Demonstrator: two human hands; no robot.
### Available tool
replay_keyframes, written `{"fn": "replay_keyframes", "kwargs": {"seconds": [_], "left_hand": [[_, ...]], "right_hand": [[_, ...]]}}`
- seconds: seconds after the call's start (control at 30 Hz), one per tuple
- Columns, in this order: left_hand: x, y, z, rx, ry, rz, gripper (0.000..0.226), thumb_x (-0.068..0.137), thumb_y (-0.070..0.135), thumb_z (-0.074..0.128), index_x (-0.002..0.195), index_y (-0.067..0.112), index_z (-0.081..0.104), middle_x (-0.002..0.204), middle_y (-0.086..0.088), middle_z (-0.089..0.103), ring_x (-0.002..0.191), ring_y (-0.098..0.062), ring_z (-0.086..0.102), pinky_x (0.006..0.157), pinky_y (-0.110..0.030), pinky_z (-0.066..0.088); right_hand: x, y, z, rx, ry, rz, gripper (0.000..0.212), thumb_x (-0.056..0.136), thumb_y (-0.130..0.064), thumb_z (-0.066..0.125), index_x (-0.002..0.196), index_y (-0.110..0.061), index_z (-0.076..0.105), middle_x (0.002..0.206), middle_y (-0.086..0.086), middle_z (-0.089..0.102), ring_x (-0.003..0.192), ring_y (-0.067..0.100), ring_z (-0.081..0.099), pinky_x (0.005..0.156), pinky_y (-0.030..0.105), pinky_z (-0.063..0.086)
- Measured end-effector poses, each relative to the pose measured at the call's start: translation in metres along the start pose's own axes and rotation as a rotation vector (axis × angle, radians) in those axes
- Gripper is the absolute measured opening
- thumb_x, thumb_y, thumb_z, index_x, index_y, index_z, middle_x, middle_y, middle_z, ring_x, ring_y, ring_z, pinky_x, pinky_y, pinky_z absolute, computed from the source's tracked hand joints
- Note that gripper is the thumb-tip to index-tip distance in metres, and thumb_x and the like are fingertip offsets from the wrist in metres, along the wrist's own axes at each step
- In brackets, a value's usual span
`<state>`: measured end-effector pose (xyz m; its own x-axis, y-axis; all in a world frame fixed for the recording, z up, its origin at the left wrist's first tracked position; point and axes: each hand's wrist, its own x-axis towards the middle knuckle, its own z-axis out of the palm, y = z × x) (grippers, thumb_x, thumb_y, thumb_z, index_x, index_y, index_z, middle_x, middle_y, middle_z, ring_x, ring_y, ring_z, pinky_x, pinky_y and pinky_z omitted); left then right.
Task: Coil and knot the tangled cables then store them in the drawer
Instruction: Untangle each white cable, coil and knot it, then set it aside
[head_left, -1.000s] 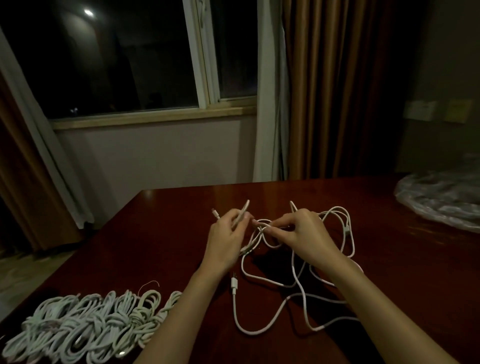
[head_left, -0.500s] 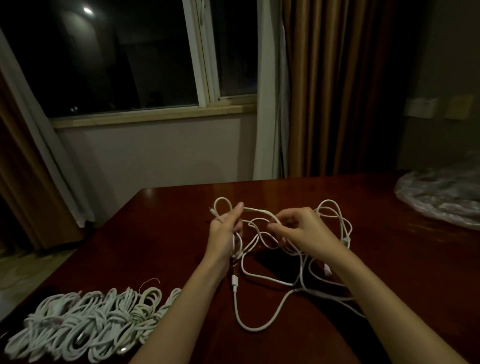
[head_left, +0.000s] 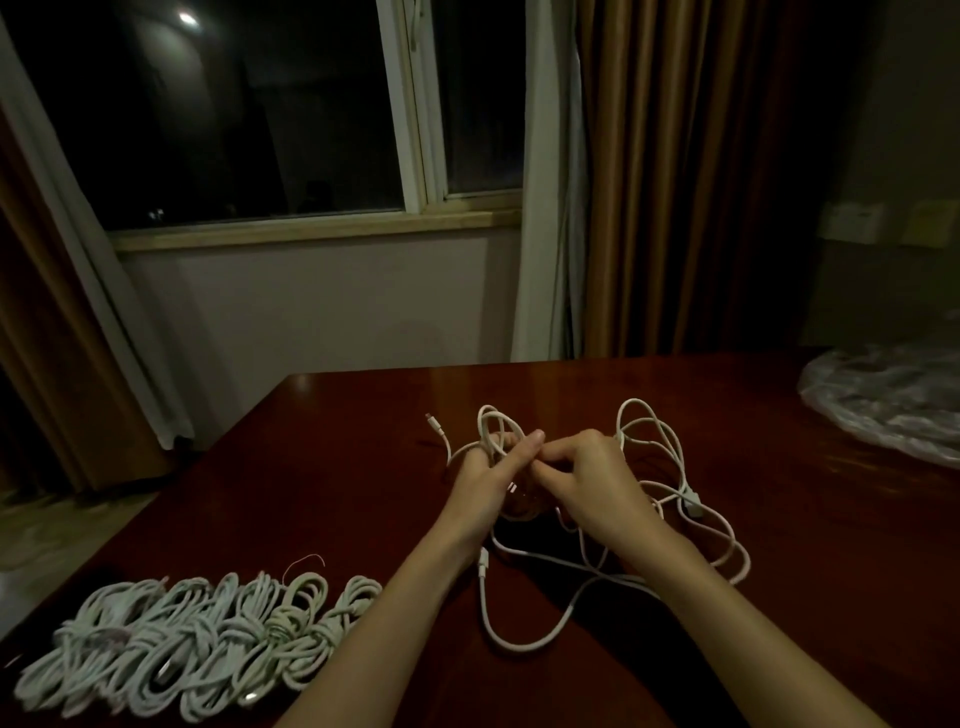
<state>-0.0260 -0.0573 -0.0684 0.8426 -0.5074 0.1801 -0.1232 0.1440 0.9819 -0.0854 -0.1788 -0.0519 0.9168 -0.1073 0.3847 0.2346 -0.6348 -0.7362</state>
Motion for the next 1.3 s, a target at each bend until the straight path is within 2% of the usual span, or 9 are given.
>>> {"fn": "replay_keyframes", "kwargs": {"seconds": [0.17,0.3,0.4,0.6,0.77,0.97,1.07,1.2,1.3], "left_hand": [[-0.002,0.002,0.008,0.034,0.128,0.033,0.026,0.097,0.026,0.053,0.081,0.009,0.065,0.07,0.004,0.068,0.073,-0.011,0.067,0.067,-0.02,0.051],[0.002,0.004,-0.001,-0.072,0.328,0.016,0.037,0.099,0.03,0.049,0.075,0.011,0.07,0.078,-0.011,0.071,0.078,-0.025,0.067,0.074,-0.034,0.053],[0.004,0.007,-0.004,-0.322,0.358,0.0,0.039,0.102,0.028,0.044,0.07,0.009,0.057,0.071,-0.009,0.071,0.074,-0.024,0.069,0.082,-0.044,0.052],[0.005,0.011,-0.007,-0.523,0.382,-0.008,0.04,0.104,0.031,0.038,0.069,0.013,0.041,0.047,0.003,0.041,0.048,-0.014,0.059,0.057,-0.03,0.056],[0.008,0.007,-0.013,-0.439,0.358,-0.003,0.038,0.104,0.03,0.04,0.069,0.014,0.043,0.044,0.009,0.032,0.038,-0.007,0.037,0.05,-0.024,0.045],[0.009,0.007,-0.014,-0.302,0.302,0.016,0.038,0.102,0.029,0.045,0.067,0.013,0.044,0.045,0.008,0.03,0.035,-0.006,0.028,0.042,-0.021,0.035],[0.007,0.007,-0.014,-0.102,0.233,0.013,0.038,0.101,0.029,0.046,0.067,0.013,0.049,0.052,0.003,0.038,0.037,-0.006,0.031,0.046,-0.024,0.035],[0.001,0.01,-0.016,0.07,0.157,0.036,0.044,0.1,0.027,0.047,0.059,0.02,0.061,0.065,-0.008,0.063,0.051,-0.014,0.051,0.055,-0.028,0.04],[-0.001,0.013,-0.018,0.134,0.082,0.052,0.039,0.099,0.025,0.05,0.069,0.022,0.074,0.073,-0.011,0.065,0.059,-0.016,0.052,0.057,-0.025,0.041]], "right_hand": [[-0.002,-0.001,0.006,-0.068,-0.001,-0.074,0.021,0.093,-0.019,0.061,0.114,-0.019,0.067,0.094,-0.012,0.069,0.077,-0.002,0.064,0.069,0.01,0.051],[-0.003,0.003,0.01,-0.068,-0.006,-0.06,0.031,0.09,-0.018,0.066,0.114,-0.022,0.047,0.083,-0.005,0.068,0.071,0.005,0.065,0.068,0.026,0.057],[0.0,0.009,0.004,-0.16,-0.029,-0.059,0.016,0.09,-0.028,0.064,0.102,-0.024,0.055,0.084,-0.006,0.067,0.075,0.005,0.064,0.071,0.032,0.057],[0.002,0.014,-0.007,-0.171,-0.084,0.013,0.027,0.084,-0.046,0.067,0.098,-0.024,0.061,0.091,-0.01,0.064,0.086,0.003,0.061,0.079,0.031,0.056],[0.002,0.015,-0.012,-0.314,-0.206,-0.037,0.023,0.087,-0.045,0.065,0.099,-0.026,0.066,0.095,-0.01,0.064,0.088,0.004,0.059,0.081,0.031,0.054],[0.001,0.017,-0.015,-0.345,-0.167,-0.048,0.031,0.082,-0.049,0.069,0.097,-0.022,0.07,0.091,-0.01,0.067,0.084,0.002,0.061,0.076,0.026,0.054],[0.001,0.021,-0.015,-0.333,-0.113,-0.051,0.029,0.08,-0.047,0.072,0.086,-0.019,0.073,0.079,-0.007,0.068,0.075,0.003,0.063,0.072,0.027,0.056],[0.002,0.021,-0.017,-0.233,0.008,-0.032,0.018,0.079,-0.038,0.075,0.076,-0.021,0.07,0.068,-0.008,0.067,0.066,0.001,0.063,0.062,0.018,0.052],[0.002,0.017,-0.014,-0.182,0.073,-0.029,0.016,0.08,-0.034,0.076,0.077,-0.019,0.071,0.066,-0.007,0.067,0.063,0.002,0.063,0.06,0.017,0.051]]}}
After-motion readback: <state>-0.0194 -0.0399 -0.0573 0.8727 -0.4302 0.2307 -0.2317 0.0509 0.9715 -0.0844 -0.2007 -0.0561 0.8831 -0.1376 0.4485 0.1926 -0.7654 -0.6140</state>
